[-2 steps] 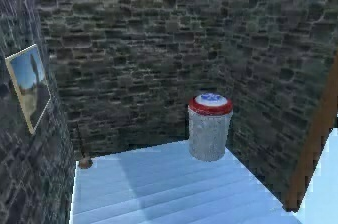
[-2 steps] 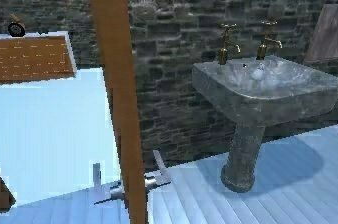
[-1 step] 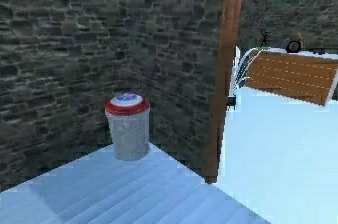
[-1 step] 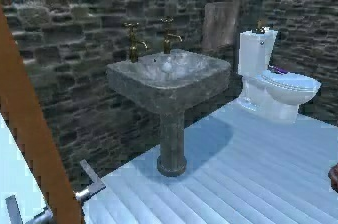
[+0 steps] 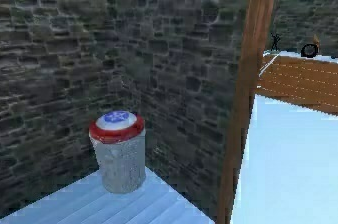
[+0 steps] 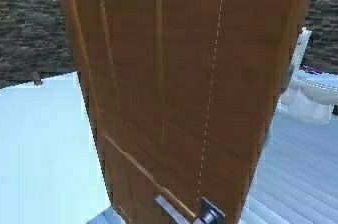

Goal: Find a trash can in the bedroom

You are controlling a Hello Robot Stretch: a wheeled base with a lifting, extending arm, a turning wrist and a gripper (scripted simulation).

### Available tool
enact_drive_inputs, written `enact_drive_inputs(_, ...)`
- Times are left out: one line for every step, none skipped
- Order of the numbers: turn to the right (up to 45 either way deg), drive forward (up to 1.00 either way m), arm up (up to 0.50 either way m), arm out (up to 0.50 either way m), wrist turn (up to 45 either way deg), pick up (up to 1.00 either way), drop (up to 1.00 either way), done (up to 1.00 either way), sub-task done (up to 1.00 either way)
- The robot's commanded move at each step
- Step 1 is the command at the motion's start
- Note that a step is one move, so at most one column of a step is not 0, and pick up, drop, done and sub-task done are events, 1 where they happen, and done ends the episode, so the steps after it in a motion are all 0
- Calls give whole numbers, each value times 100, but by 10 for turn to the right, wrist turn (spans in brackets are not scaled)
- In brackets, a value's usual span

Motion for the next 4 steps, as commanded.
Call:
enact_drive_inputs(330, 0, 0, 0, 0, 0, 0, 0, 0)
enact_drive_inputs(0, 55, 0, 0, 0, 0, 0, 0, 0)
enact_drive_inputs(150, 0, 0, 0, 0, 0, 0, 0, 0)
enact_drive_inputs(0, 60, 0, 0, 0, 0, 0, 0, 0)
